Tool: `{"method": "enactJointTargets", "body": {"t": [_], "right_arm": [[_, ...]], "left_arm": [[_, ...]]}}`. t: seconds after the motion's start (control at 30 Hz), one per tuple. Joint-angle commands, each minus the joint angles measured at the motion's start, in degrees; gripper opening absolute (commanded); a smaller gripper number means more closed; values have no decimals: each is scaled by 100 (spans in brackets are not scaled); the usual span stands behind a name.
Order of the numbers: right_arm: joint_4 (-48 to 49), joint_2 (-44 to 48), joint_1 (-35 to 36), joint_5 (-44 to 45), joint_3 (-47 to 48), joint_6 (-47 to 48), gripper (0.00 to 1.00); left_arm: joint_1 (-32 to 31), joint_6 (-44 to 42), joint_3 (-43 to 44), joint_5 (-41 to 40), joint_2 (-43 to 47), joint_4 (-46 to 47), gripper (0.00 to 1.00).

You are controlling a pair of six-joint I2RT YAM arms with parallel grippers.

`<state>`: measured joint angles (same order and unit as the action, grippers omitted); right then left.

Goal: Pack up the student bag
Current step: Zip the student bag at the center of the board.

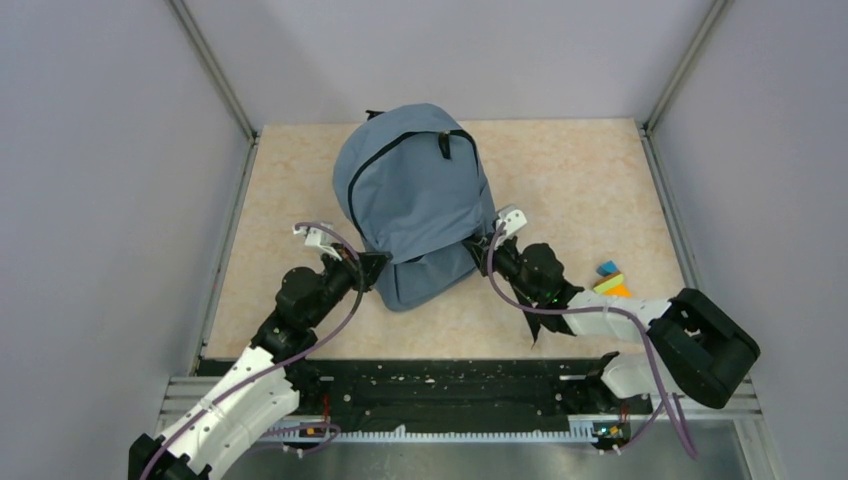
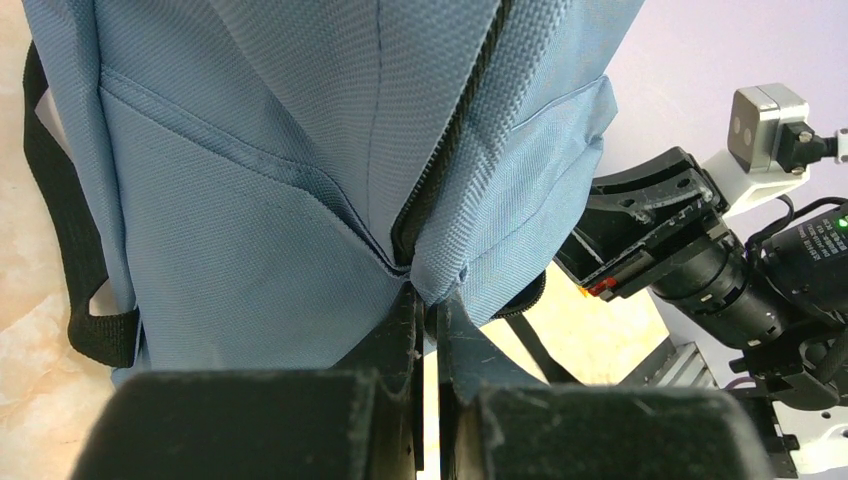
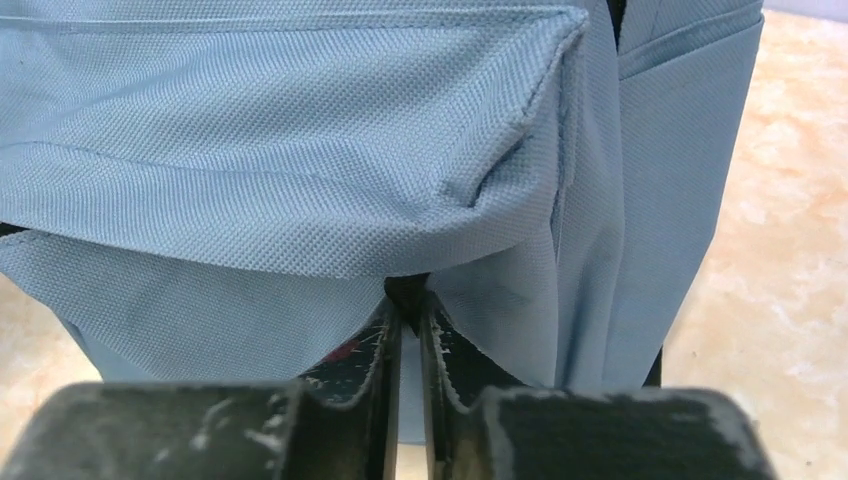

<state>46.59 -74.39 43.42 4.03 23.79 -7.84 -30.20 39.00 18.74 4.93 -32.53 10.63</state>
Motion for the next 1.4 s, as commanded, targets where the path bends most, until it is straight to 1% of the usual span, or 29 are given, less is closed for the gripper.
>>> {"method": "enactJointTargets", "body": {"t": [0.0,0.1,0.23,0.37,0.47,0.73,0.87,0.93,0.97,1.0,1.07,1.1,1.13,1.17,1.23,1.27,1.3,1.37], "right_arm": [[348,-70,-10,95,371,169,0],[168,49,88,-181,366,286,0],[-514,129,419,-881,589,446,0],[-824,71,732,-1591,785,314,0],[-961,-140,890,-2102,1058,169,0],[-1255,-919,1453,-2635,2006,275,0],[-1508,-1333,1668,-2557,2316,361,0],[-1498,-1326,1700,-2414,2243,328,0],[-1461,-1248,1697,-2312,2147,297,0],[-1455,-1155,1698,-2122,2056,290,0],[-1504,-933,1698,-1837,1863,334,0],[-1532,-814,1699,-1734,1770,369,0],[-1580,-713,1697,-1656,1687,397,0],[-1642,-621,1696,-1596,1636,430,0],[-1768,-481,1697,-1508,1562,464,0],[-1813,-426,1696,-1481,1518,472,0],[-1827,-363,1696,-1457,1473,479,0],[-1857,-263,1697,-1420,1398,468,0]], "left_arm": [[-37,-98,288,230,-11,334,0],[-32,-92,290,235,-21,334,0],[-37,-84,275,277,-57,373,0],[-39,-84,271,339,-106,451,0],[-36,-78,262,377,-129,502,0],[-37,-14,222,394,-147,635,0],[-41,-18,247,369,-73,638,0],[-40,-123,356,365,-4,463,0],[-39,-216,441,334,44,311,2],[-39,-315,530,273,119,119,7],[-39,-621,732,69,258,-344,22],[-40,-768,857,-111,330,-605,30],[-47,-945,979,-285,404,-861,35],[-38,-1107,1112,-416,459,-1124,40],[-39,-1391,1357,-960,563,-1585,48],[-32,-1522,1462,-1159,586,-1704,57],[-37,-1661,1564,-1355,593,-1772,63],[-35,-1862,1780,-1603,498,-1933,72]]}}
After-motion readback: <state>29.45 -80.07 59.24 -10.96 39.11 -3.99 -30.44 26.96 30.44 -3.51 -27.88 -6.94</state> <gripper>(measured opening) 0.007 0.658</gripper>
